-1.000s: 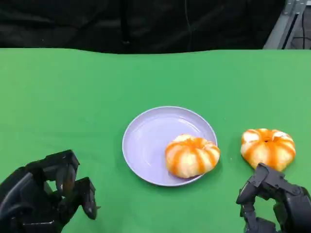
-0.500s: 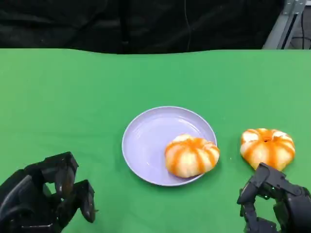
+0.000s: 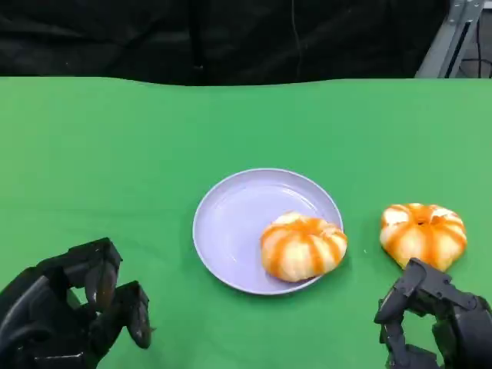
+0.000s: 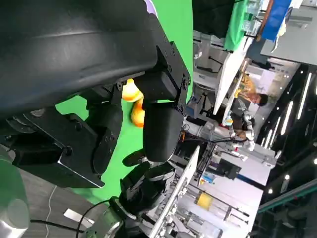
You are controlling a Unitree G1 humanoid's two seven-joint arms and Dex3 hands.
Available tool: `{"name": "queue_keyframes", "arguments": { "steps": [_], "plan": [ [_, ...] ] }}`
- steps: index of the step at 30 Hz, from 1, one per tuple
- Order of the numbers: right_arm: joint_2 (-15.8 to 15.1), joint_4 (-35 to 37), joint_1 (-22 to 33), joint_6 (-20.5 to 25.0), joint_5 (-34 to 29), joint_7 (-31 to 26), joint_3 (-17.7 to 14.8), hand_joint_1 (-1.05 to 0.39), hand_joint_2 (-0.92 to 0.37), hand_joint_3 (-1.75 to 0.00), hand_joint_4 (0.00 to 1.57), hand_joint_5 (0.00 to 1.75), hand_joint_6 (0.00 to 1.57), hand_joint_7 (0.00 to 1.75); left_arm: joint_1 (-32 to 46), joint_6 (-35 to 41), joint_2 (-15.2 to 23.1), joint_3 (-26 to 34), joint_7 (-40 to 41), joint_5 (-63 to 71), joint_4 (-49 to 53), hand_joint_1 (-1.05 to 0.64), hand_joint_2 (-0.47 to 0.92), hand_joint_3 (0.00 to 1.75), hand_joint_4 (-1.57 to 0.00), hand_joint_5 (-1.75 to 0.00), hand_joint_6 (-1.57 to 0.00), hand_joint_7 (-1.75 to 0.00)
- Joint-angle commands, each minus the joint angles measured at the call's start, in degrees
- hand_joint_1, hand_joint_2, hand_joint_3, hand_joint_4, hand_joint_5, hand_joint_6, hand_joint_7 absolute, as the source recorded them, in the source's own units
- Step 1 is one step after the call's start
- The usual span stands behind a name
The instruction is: Grasp the bread from the table and place it into the plate.
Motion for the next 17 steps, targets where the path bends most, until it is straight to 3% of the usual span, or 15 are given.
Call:
{"name": "queue_keyframes", "arguments": {
  "steps": [1, 17],
  "plan": [
    [-0.5, -0.5, 0.2, 0.3, 0.0, -0.4, -0.7, -0.11, -0.56, -1.13, 0.82, 1.75, 0.70, 1.63, -0.2, -0.7, 0.2, 0.7, 0.7, 0.5, 0.4, 0.26, 0.76, 1.58, -1.08, -1.75, -0.80, -1.75],
    [-0.5, 2.0, -1.6, -1.0, 0.6, -0.2, -0.8, -0.09, -0.56, -1.13, 0.82, 1.75, 0.70, 1.61, -0.5, -1.9, -0.5, 0.9, 0.5, 1.9, 2.2, 0.23, 0.72, 1.58, -1.07, -1.75, -0.80, -1.75]
  ]
}}
